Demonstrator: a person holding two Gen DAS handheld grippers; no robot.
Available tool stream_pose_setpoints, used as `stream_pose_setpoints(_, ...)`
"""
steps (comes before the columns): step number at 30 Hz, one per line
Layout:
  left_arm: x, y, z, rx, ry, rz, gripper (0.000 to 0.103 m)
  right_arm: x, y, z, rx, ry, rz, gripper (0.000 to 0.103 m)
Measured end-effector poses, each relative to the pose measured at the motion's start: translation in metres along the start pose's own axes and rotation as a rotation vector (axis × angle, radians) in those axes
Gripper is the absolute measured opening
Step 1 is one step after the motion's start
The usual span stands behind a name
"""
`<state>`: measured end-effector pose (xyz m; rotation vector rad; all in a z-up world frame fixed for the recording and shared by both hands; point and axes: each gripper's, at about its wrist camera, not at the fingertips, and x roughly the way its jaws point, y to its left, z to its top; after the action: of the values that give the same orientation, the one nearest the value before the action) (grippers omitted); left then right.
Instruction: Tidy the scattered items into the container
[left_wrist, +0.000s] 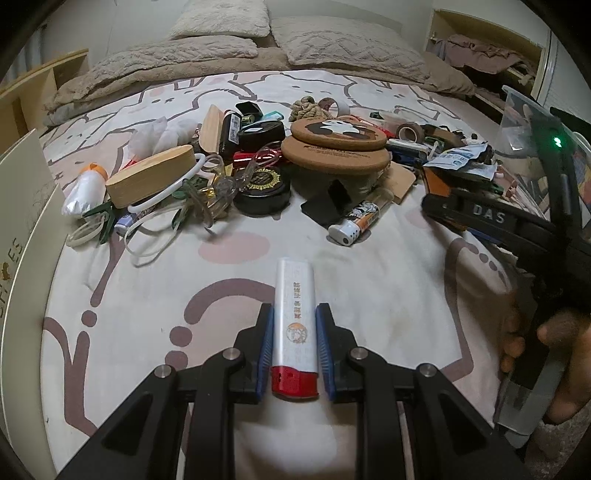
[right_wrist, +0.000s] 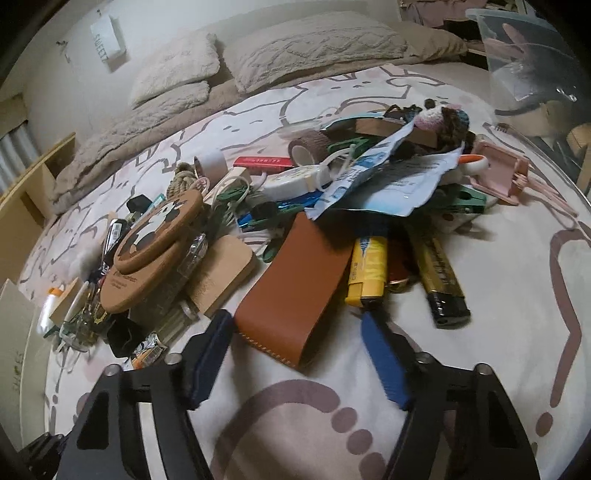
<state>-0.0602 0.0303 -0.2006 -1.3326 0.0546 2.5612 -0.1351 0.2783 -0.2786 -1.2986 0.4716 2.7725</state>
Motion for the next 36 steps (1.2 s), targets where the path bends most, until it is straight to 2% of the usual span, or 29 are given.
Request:
stream_pose_setpoints(2, 0.000, 0.003, 0.001, -0.019, 0.001, -0.016, 0.027, -0.002, -0.003, -0.001, 0.012, -0.005, 0.000, 0.061)
stream_pose_setpoints(4, 0.000, 0.005, 0.001, -0.037, 0.002, -0.042, 0.050, -0.004, -0.007, -0.002, 0.030, -0.011, 0.003, 0.052)
stream_pose_setpoints(6, -0.001, 0.005, 0.001, -0.046, 0.001, -0.043, 0.066, -0.007, -0.011, -0.004, 0.043, -0.014, 0.020, 0.052)
stream_pose_setpoints(7, -0.001, 0.005, 0.001, -0.043, 0.000, -0.032, 0.069, -0.008, -0.012, -0.004, 0.045, -0.015, 0.025, 0.052)
stream_pose_setpoints(11, 0.000, 0.002, 0.000, -0.029, 0.002, -0.007, 0.070, -0.015, -0.010, -0.009, 0.026, -0.012, 0.030, 0.052)
stream_pose_setpoints(12, 0.000, 0.002, 0.000, -0.029, 0.004, -0.007, 0.076, -0.017, -0.010, -0.011, 0.022, -0.010, 0.032, 0.052)
stream_pose_setpoints(13, 0.000, 0.001, 0.000, -0.030, 0.008, -0.010, 0.089, -0.018, -0.009, -0.012, 0.019, -0.008, 0.034, 0.052)
stream_pose_setpoints(15, 0.001, 0.000, -0.001, -0.029, 0.015, -0.012, 0.098, -0.022, -0.007, -0.017, 0.005, -0.003, 0.038, 0.052)
stream_pose_setpoints(22, 0.005, -0.007, -0.003, 0.012, 0.025, 0.039, 0.099, -0.034, 0.004, -0.034, -0.050, 0.011, 0.045, 0.052)
stream_pose_setpoints(28, 0.003, -0.003, -0.005, 0.028, 0.029, 0.004, 0.099, -0.046, 0.010, -0.050, -0.085, 0.024, 0.062, 0.052)
stream_pose_setpoints(36, -0.002, 0.014, -0.001, -0.087, 0.021, -0.063, 0.099, -0.062, 0.024, -0.074, -0.188, 0.049, 0.077, 0.052)
